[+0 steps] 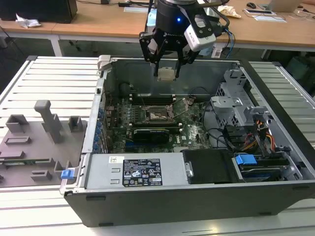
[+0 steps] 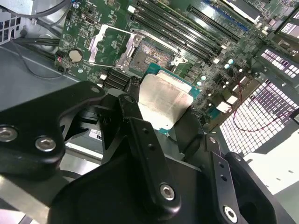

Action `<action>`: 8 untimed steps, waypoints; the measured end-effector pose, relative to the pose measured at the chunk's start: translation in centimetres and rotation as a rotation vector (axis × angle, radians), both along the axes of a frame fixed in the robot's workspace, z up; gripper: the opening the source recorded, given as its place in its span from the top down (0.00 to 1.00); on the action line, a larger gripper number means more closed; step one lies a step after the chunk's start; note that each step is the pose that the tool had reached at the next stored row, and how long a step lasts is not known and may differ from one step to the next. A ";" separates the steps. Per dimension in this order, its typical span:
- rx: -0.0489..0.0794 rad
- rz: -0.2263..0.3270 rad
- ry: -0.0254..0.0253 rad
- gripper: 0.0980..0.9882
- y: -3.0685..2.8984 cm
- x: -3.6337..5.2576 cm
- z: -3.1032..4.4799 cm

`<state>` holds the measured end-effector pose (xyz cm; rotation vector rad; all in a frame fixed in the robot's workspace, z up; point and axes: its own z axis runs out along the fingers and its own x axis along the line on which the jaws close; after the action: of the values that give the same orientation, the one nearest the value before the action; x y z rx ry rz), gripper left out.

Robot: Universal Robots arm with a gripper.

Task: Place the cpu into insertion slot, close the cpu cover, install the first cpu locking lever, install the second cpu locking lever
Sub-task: 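Place the cpu into insertion slot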

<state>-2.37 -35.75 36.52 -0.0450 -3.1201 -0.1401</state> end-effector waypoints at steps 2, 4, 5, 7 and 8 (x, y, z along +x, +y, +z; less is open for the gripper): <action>0.000 -0.003 0.0000 0.50 0.00 0.00 0.00; 0.000 -0.008 0.0000 0.50 0.00 0.00 0.00; 0.000 -0.010 0.0000 0.50 0.00 0.00 0.00; 0.000 -0.017 0.0000 0.50 0.00 0.00 0.00; 0.000 -0.019 0.0000 0.50 0.00 0.00 0.00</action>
<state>-2.37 -35.75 36.52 -0.0746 -3.1203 -0.1401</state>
